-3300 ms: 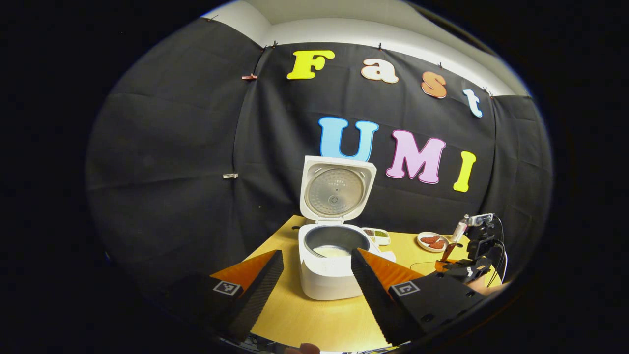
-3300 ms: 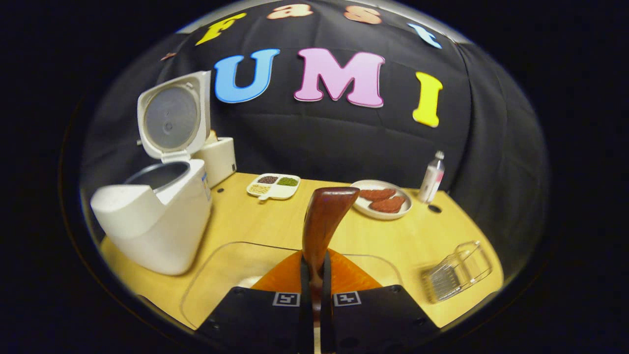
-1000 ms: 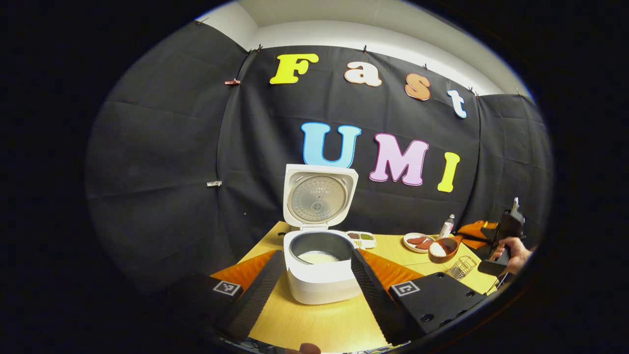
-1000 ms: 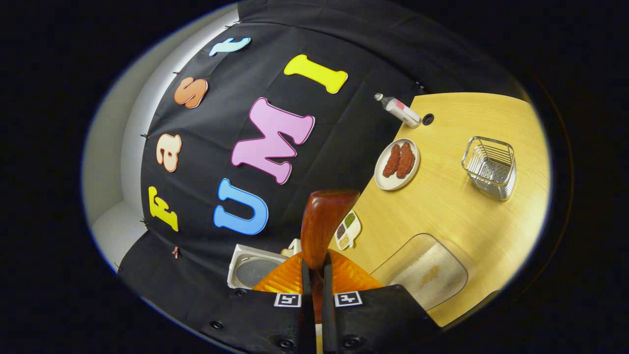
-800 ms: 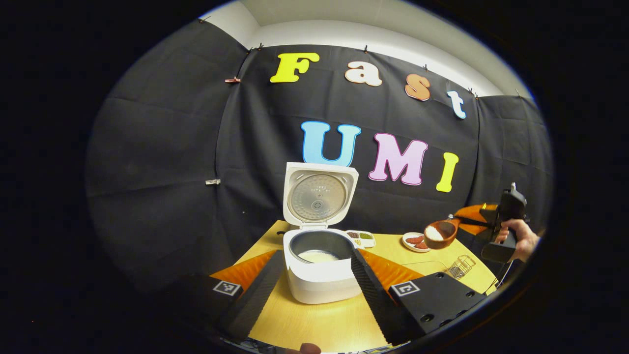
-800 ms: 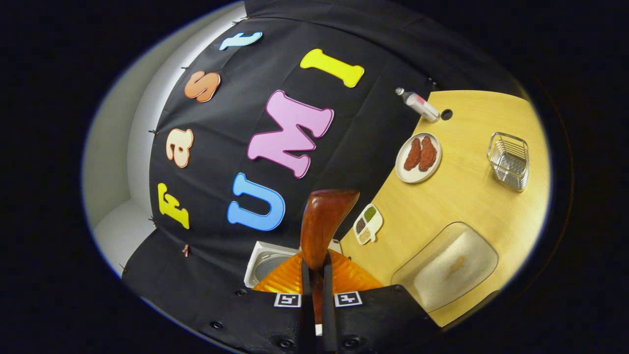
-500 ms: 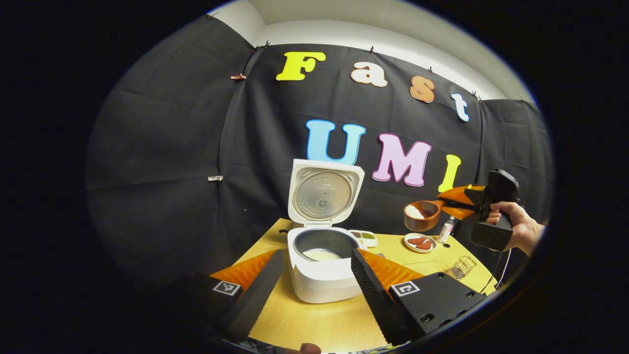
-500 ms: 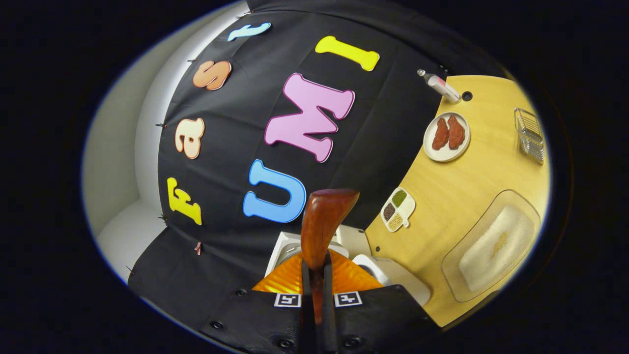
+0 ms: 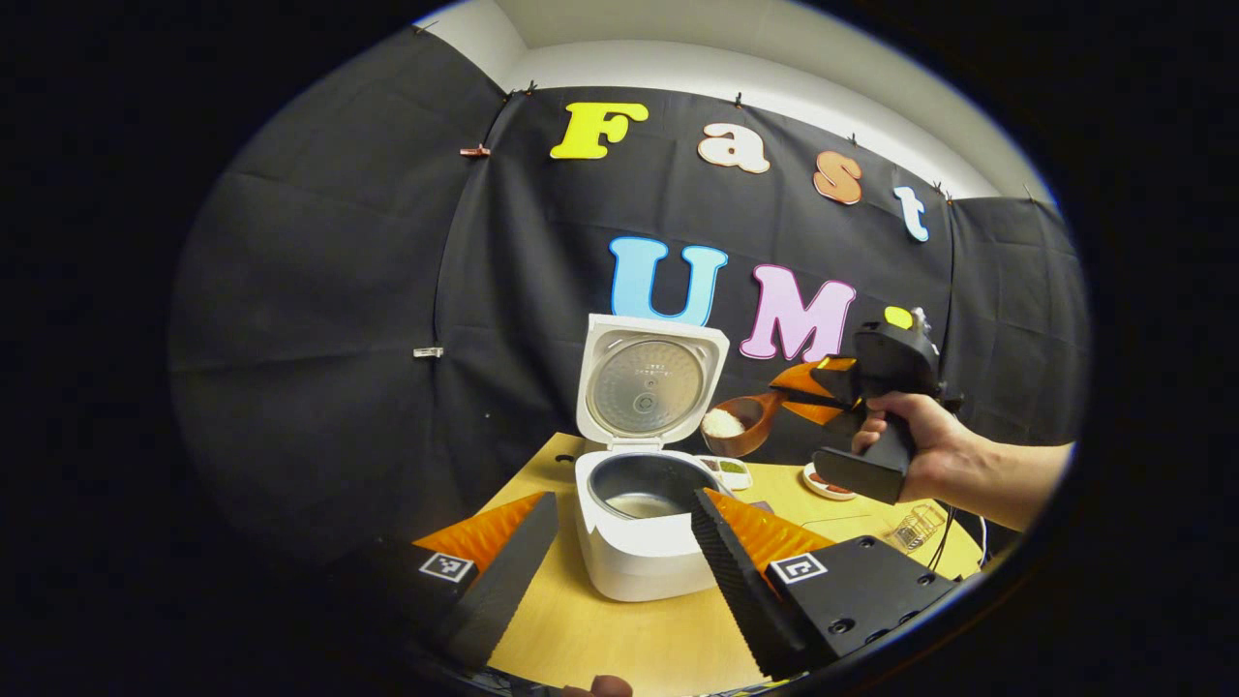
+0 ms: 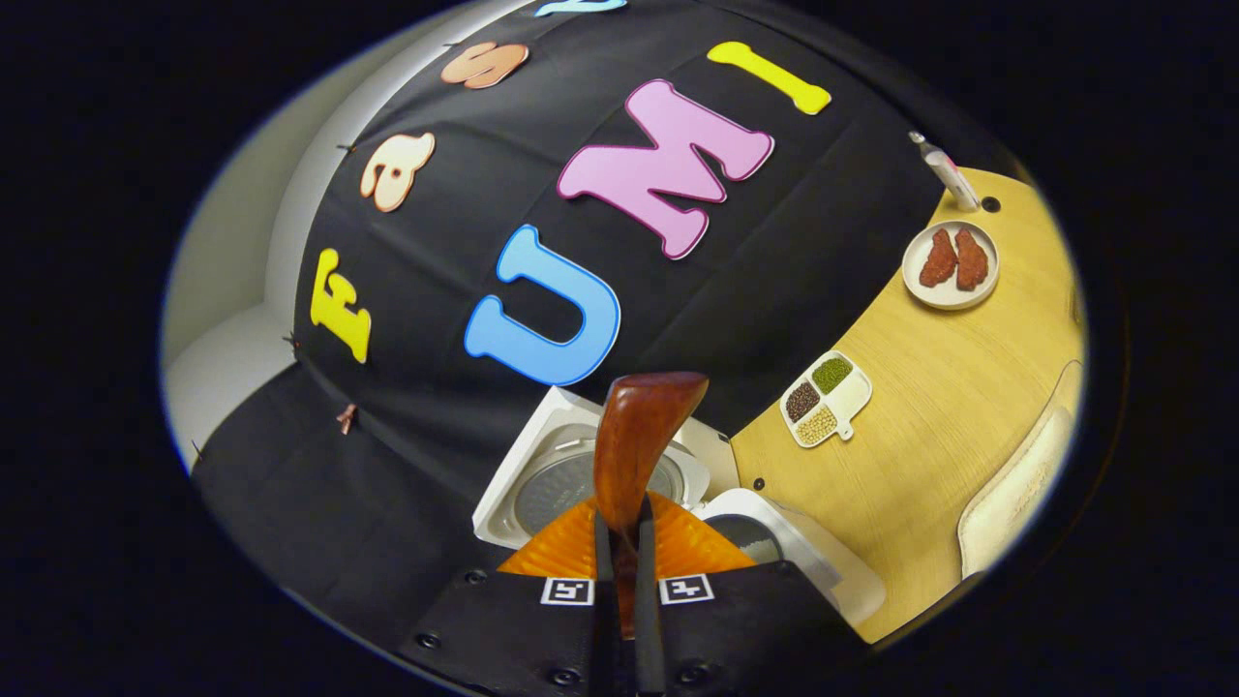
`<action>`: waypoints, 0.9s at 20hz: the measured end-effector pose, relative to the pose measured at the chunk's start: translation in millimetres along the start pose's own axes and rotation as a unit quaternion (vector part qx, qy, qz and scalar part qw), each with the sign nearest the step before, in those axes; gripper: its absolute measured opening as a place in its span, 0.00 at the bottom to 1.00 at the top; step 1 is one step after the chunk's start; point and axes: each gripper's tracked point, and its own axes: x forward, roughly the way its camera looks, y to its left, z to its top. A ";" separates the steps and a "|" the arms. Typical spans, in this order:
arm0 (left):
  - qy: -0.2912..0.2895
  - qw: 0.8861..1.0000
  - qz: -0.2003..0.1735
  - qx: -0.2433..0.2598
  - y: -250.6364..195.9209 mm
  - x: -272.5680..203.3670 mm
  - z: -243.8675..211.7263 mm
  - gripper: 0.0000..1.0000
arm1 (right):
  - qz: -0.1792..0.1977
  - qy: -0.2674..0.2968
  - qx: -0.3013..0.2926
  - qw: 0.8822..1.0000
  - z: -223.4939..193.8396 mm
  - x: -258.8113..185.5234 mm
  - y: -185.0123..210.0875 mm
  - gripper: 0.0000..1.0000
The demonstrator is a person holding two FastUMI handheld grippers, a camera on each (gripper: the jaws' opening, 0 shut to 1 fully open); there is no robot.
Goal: Close the left gripper, press the button to open the rice cooker; take a wooden spoon from the chopstick holder with the right hand, scoop a spoonful of rice and pour it into the rice cooker, then put the wooden spoon back into the chopstick holder.
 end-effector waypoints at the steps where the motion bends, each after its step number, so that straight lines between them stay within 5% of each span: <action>1: -0.001 1.000 0.002 -0.003 3.8 0.3 0.5 0.95 | -0.005 0.003 -0.017 1.000 -6.6 7.5 -0.5 0.10; 10: -0.002 1.000 0.024 0.006 35.8 -7.7 -2.7 0.95 | -0.053 0.012 -0.173 0.983 -31.4 47.2 -15.9 0.10; 18: 0.001 0.999 0.033 0.000 39.6 -21.1 -7.9 0.95 | -0.025 0.021 -0.308 0.951 -52.1 55.6 13.1 0.10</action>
